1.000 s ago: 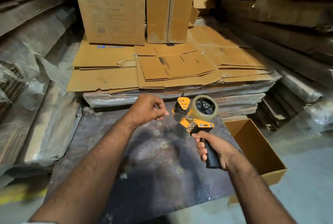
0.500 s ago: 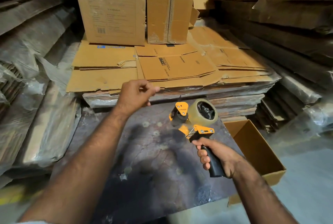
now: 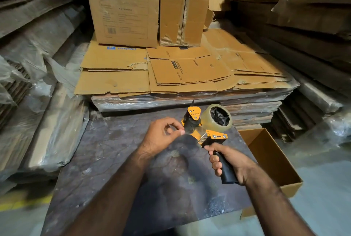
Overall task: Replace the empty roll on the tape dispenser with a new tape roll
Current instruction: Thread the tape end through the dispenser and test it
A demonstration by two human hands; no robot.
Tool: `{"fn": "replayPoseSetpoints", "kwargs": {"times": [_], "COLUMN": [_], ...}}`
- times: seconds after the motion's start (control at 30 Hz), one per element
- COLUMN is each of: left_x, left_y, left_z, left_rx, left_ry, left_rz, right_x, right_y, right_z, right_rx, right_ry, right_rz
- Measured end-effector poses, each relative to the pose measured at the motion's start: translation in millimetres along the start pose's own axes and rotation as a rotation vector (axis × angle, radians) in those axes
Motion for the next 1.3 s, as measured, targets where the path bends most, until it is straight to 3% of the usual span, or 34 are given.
{"fn": "replayPoseSetpoints", "kwargs": {"times": [0.17,0.87,1.3], "left_x": [-4,-6,-2], "left_y": [-2,35,21], "left_z": [-6,47,41], "left_rx": [0.065,-0.012,0.149], "left_ry": [-0.027,0.132,0.176], "left_rz": [0.016,-0.039,-0.203], "right_x": [1,-8,-10], "right_y": [9,-4,-2], "right_z": [1,-5,-4], "right_rx": [-0.017,0.027,0.045], "right_ry": [0.008,-0.009,-0.021], "right_rz": [0.024,-0.072,-0.088]}}
Point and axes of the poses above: each hand's wrist, its own z-axis towards the middle knuckle, its own y-axis out of the back of the hand, x = y × z, the point moved 9 cm from there along z, towards the middle knuckle, and after that the axes turned 8 degrees about z, right-handed, at the moved point
